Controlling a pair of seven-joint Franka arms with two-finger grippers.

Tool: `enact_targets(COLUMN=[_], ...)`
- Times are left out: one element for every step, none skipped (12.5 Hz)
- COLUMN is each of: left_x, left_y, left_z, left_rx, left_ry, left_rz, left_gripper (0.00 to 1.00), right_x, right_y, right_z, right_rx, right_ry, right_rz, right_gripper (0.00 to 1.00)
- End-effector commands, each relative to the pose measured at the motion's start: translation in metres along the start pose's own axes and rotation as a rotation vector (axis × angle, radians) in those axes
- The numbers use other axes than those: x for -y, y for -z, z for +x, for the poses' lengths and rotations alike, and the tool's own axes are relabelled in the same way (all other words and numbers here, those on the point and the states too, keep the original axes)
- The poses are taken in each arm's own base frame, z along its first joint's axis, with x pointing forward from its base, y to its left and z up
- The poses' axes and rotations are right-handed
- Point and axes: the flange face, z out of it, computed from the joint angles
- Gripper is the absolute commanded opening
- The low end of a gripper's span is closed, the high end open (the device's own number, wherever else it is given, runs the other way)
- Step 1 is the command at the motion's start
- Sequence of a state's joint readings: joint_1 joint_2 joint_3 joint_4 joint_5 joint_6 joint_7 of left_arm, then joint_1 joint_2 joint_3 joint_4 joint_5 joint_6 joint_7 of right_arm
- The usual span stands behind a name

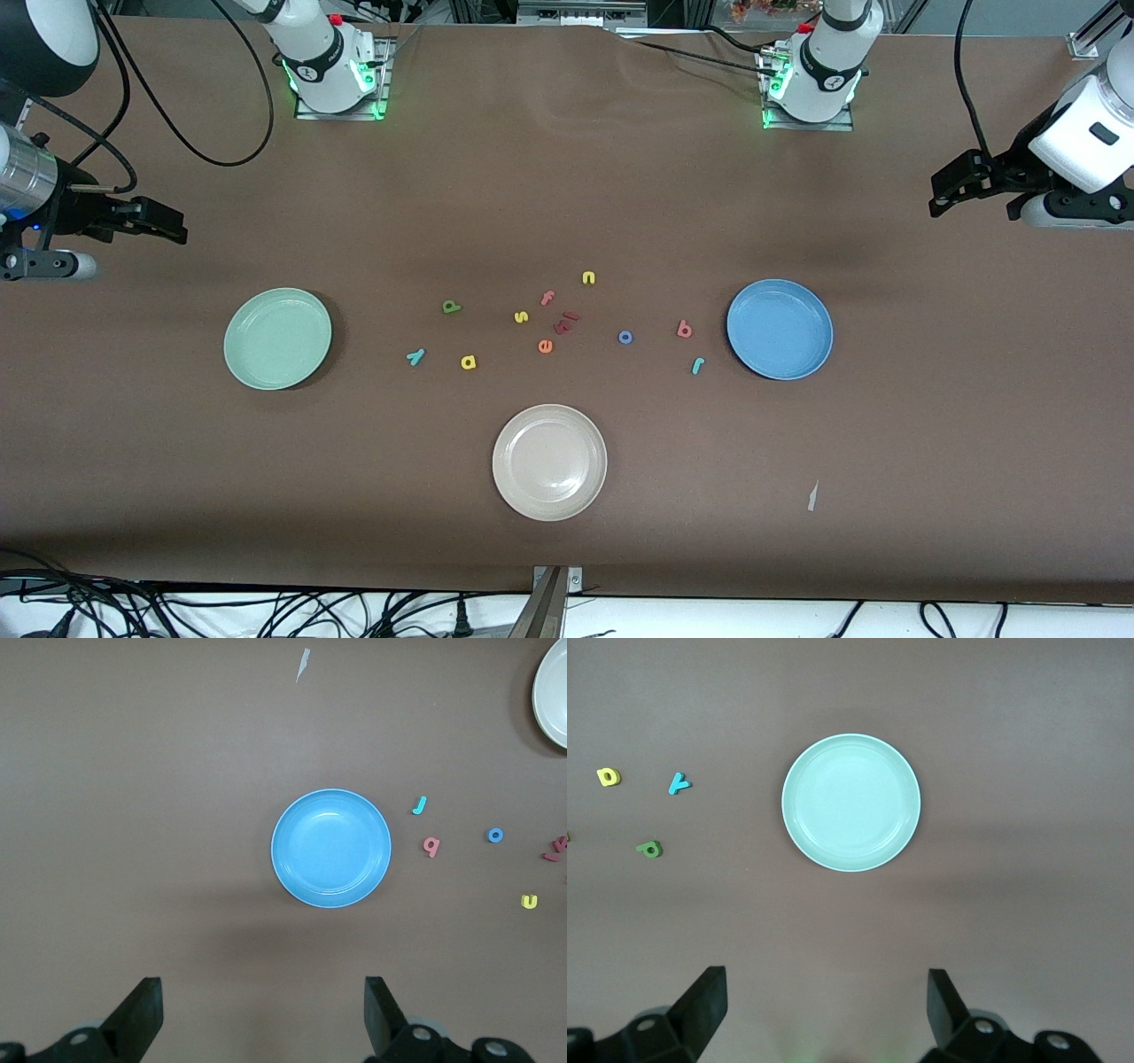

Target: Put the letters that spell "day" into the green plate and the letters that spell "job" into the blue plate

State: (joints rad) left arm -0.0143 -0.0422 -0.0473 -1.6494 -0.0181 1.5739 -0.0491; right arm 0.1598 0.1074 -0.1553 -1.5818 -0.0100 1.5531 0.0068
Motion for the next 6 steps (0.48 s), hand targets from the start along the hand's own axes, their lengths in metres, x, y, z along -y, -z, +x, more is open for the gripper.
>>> enact_targets(left_x=[-0.0006,-0.0006,-0.0008,-0.0008,0.0,0.0], left_y=[0.0059,0.0059,0.006,0.006,0.006,0.0052], left_z=[-0.0008,-0.0008,-0.0008,-0.0008,-0.0007,-0.0003], left_rx=[-0.002,-0.002,-0.002,-0.002,-0.002,0.0], left_ry=[-0.002,-0.006,-0.006,-0.006,-0.005,-0.005], left_rz=[-0.014,-0.014,-0.016,-0.016,-0.016,-0.016], left_gripper=[1.0,1.0,1.0,1.0,1.0,1.0], right_x=[0.0009,0.0009,0.0009,0.0009,0.001,0.0], right_y=[0.0048,0.0049,0.0049,0.0049,0.0049,0.0049], right_z=[0.0012,0.0013,0.0013,0.0013,0.0013,0.0013], right_rx=[-0.004,-0.006,-0.006,-0.006,-0.006,-0.006], right_ry=[-0.015,-0.015,-0.015,-0.015,-0.015,-0.016], right_rz=[-0.005,-0.005,-0.005,-0.005,-0.004,-0.005], right_gripper=[1.0,1.0,1.0,1.0,1.0,1.0])
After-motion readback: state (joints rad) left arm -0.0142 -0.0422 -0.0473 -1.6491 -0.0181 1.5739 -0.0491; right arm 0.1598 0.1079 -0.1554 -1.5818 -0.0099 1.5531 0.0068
